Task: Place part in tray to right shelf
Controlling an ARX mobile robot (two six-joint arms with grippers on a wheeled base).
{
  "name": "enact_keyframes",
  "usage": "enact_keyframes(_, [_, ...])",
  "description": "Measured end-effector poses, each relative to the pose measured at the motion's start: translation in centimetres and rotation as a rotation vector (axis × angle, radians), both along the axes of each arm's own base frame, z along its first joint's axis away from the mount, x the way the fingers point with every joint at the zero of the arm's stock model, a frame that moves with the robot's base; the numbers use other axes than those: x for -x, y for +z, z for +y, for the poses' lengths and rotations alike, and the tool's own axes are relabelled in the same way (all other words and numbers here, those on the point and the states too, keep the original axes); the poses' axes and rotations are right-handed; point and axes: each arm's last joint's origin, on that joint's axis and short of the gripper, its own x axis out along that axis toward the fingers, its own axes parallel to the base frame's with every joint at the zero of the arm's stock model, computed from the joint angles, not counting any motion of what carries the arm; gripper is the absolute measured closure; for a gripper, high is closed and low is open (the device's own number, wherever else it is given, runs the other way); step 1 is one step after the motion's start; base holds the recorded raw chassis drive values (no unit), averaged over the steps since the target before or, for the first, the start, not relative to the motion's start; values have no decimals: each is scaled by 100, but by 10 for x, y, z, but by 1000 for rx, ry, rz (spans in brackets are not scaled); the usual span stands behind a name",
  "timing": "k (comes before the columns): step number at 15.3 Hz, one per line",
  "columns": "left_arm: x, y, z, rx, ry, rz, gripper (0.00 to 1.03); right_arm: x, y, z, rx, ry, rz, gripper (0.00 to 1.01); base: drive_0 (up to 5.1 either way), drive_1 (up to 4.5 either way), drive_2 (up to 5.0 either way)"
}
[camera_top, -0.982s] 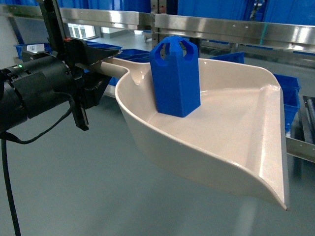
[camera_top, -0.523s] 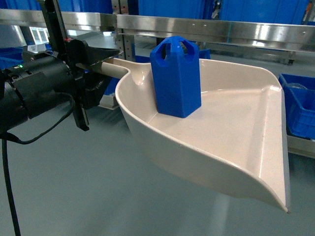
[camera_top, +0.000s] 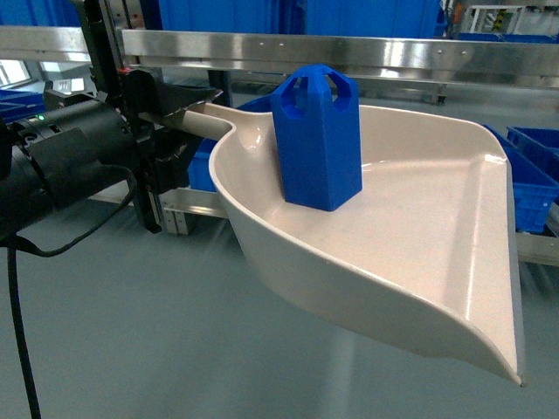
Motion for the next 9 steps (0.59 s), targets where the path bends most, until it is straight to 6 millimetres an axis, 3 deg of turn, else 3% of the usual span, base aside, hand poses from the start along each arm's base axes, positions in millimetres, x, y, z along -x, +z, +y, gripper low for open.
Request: enact_keyframes(9, [0, 0, 1, 0, 3, 0, 88, 0, 0, 0, 0, 0, 0, 3, -163, -163, -163])
